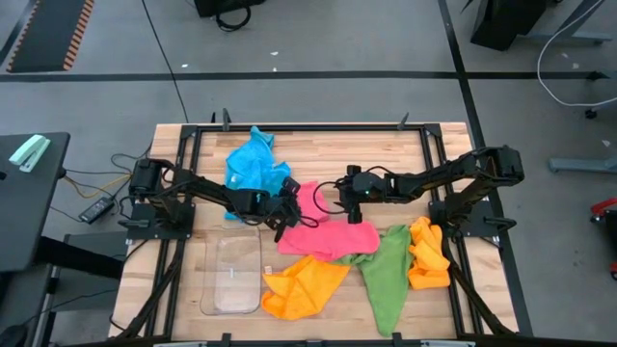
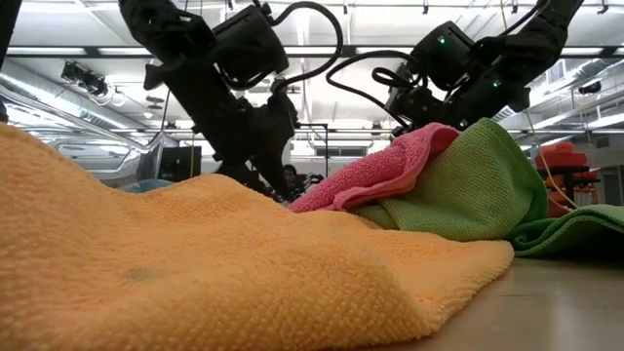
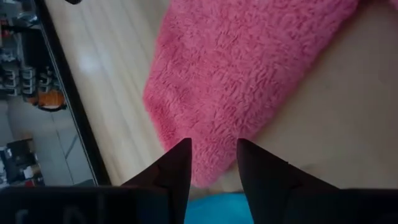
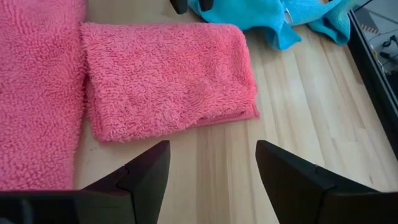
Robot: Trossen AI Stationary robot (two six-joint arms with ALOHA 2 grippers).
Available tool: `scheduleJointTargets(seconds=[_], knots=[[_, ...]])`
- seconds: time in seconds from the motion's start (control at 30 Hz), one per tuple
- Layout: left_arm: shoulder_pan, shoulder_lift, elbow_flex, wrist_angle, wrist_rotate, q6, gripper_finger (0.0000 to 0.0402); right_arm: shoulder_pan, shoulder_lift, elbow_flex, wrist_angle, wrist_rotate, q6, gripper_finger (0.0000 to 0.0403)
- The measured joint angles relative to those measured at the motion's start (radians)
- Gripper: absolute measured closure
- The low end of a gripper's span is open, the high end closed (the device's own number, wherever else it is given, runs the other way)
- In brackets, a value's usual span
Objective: Fold microfiber towels
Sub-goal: Put the top pink microfiber cloth into the transparent bin
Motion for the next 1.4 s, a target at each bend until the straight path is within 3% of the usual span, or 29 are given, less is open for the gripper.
scheduleJointTargets(seconds=[0.23, 0.63, 1.0, 1.4], knots=[[0.008, 0.0, 0.0, -0.077, 0.0, 0.043, 0.0237, 0.0, 0.0, 0.0, 0.0, 0.0, 0.059, 0.0153], [0.069, 0.0, 0.0, -0.085, 0.03, 0.172, 0.0196, 0.001, 0.0, 0.0, 0.0, 0.024, 0.061, 0.0109], [0.109, 0.019, 0.001, -0.073, 0.154, 0.271, 0.0199, 0.014, 0.0, 0.0, 0.012, 0.026, 0.082, 0.0104], [0.135, 0.049, 0.003, -0.027, 0.16, 0.374, 0.0191, 0.04, 0.0, 0.001, 0.046, 0.039, 0.064, 0.0104]])
